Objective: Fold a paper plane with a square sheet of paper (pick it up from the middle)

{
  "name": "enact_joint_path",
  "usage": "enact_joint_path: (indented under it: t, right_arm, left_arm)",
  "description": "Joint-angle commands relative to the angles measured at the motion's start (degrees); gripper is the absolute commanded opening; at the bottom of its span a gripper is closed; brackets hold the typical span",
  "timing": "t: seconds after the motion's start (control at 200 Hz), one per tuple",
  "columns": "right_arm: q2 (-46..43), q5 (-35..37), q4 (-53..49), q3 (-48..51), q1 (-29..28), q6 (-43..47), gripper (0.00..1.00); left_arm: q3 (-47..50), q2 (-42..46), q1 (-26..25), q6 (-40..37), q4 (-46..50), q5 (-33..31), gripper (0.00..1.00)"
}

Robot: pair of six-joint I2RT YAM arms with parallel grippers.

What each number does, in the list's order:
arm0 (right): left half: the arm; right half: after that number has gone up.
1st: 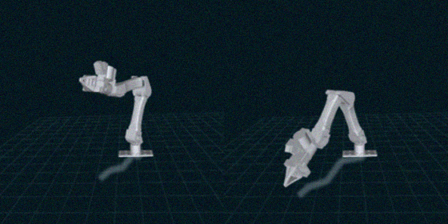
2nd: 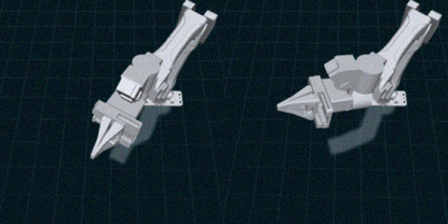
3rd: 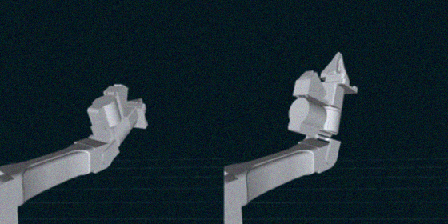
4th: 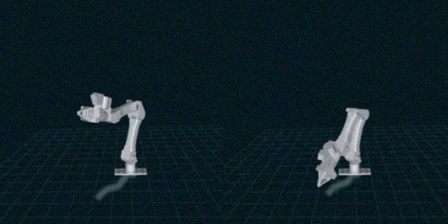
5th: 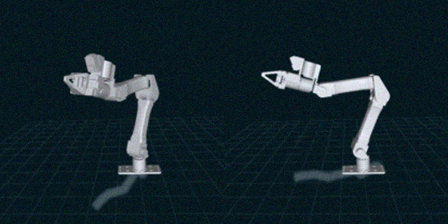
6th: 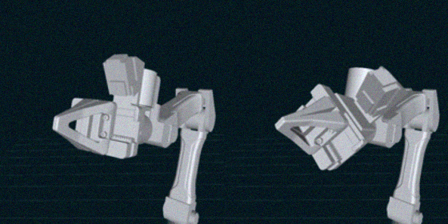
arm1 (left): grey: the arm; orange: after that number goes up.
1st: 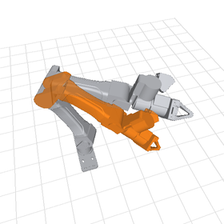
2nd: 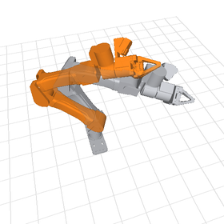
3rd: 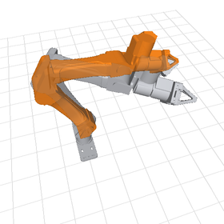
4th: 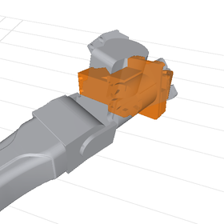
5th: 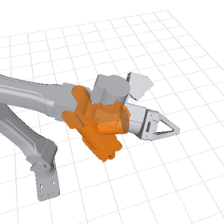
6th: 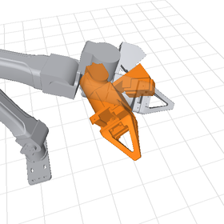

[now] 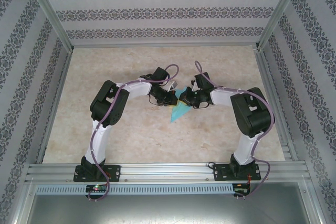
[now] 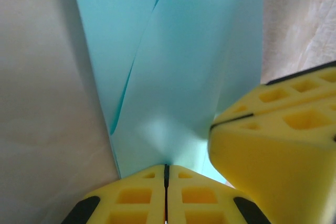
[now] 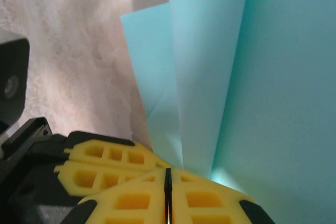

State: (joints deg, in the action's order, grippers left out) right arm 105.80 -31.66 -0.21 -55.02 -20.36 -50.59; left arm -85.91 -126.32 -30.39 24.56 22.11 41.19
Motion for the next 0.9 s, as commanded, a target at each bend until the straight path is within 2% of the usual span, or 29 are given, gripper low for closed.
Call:
enact_joint_path:
  t: [0.0, 0.35, 0.57, 0.744, 0.894]
  right_arm:
    - [1.87, -0.79, -0.34, -2.09, 0.62, 1.96, 0.1]
    - [6.5, 1.89, -3.9, -3.59, 2.98, 5.34, 0.1]
    - [4.69, 3.7, -7.08, -4.47, 3.75, 7.62, 0.1]
    - [1.72, 0.11, -1.96, -2.99, 1.96, 3.54, 0.1]
    - [3.45, -1.26, 0.52, -4.09, 0.38, 1.51, 0.1]
  left_arm:
    - [2.4, -4.91, -0.72, -1.88, 4.26, -9.17, 0.09]
    - [2.39, -5.47, -0.72, -2.37, 4.47, -9.57, 0.08]
    - [2.24, -5.94, -0.72, -2.58, 4.69, -9.9, 0.08]
    - [2.07, -6.17, -0.72, -2.56, 4.57, -9.74, 0.08]
    - [1.94, -6.15, -0.72, -2.72, 4.74, -9.62, 0.08]
